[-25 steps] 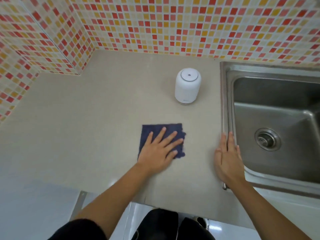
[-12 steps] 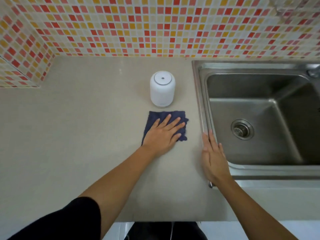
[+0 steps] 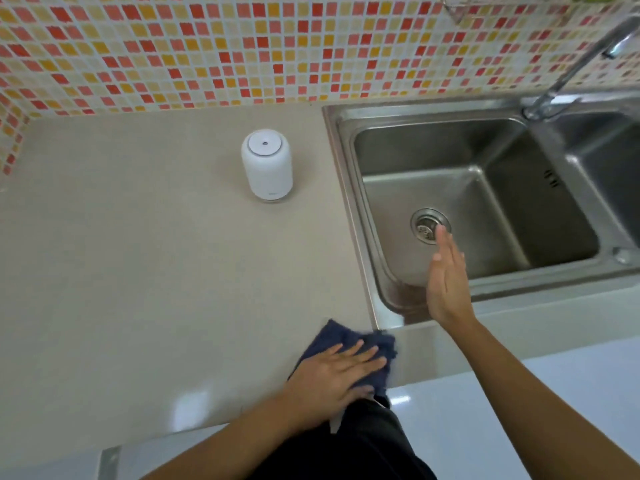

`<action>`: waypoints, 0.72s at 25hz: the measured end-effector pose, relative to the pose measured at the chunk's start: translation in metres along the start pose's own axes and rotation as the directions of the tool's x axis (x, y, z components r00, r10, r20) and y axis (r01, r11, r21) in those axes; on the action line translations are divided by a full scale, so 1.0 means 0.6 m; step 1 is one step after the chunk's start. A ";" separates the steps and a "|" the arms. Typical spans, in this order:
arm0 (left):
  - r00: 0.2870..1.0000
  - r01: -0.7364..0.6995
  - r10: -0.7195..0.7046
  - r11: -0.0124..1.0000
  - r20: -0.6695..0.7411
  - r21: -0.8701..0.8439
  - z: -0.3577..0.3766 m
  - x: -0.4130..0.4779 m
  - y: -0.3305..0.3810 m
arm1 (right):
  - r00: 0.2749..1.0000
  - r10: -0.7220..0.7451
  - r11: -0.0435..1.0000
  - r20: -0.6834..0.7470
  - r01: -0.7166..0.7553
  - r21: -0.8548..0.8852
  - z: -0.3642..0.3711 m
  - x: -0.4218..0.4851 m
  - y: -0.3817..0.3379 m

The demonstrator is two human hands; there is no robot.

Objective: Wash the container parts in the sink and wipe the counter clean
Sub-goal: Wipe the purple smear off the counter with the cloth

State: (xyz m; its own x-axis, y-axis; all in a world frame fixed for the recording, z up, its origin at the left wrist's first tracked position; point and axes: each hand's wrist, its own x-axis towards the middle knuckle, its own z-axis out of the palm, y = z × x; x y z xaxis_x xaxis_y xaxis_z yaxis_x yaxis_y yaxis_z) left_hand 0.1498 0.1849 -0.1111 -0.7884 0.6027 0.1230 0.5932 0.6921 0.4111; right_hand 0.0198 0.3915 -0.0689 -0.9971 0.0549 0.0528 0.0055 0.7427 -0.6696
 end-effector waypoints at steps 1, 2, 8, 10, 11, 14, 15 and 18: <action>0.999 0.038 -0.039 0.999 -0.033 -0.026 -0.012 0.027 0.001 | 1.000 0.004 1.000 -0.013 -0.004 0.024 -0.015 0.004 0.002; 0.996 0.063 -0.065 0.998 -0.069 -0.032 -0.023 0.062 0.001 | 1.000 0.009 0.998 -0.025 -0.007 0.055 -0.030 0.008 0.003; 0.982 0.141 -0.135 0.990 -0.135 0.032 -0.088 0.273 -0.001 | 0.864 0.288 0.683 0.412 -0.487 0.545 -0.103 0.069 -0.017; 0.973 0.130 -0.122 0.991 -0.196 0.028 -0.112 0.329 0.028 | 0.782 0.217 0.528 0.584 -0.597 0.604 -0.144 0.103 -0.012; 0.965 0.148 -0.152 0.988 -0.215 -0.034 -0.119 0.357 0.041 | 0.766 0.170 0.481 0.620 -0.613 0.626 -0.165 0.126 -0.007; 0.943 0.189 -0.247 0.950 -0.225 -0.247 -0.134 0.406 0.076 | 0.741 0.048 0.419 0.669 -0.623 0.661 -0.222 0.184 0.008; 0.940 0.158 -0.236 0.941 -0.246 -0.298 -0.135 0.430 0.086 | 0.732 -0.028 0.393 0.681 -0.618 0.681 -0.246 0.203 0.014; 0.920 0.041 -0.263 0.801 -0.289 -0.597 -0.136 0.493 0.106 | 0.764 -0.114 0.449 0.635 -0.531 0.719 -0.290 0.251 0.035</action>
State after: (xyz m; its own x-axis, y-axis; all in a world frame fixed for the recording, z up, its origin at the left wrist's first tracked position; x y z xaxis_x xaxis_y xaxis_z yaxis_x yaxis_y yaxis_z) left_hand -0.0589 0.3747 0.0250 -0.9287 0.2579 0.2664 0.3456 0.3419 0.8739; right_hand -0.1173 0.5316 0.0539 -0.8105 -0.4668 -0.3539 0.4769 -0.1749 -0.8614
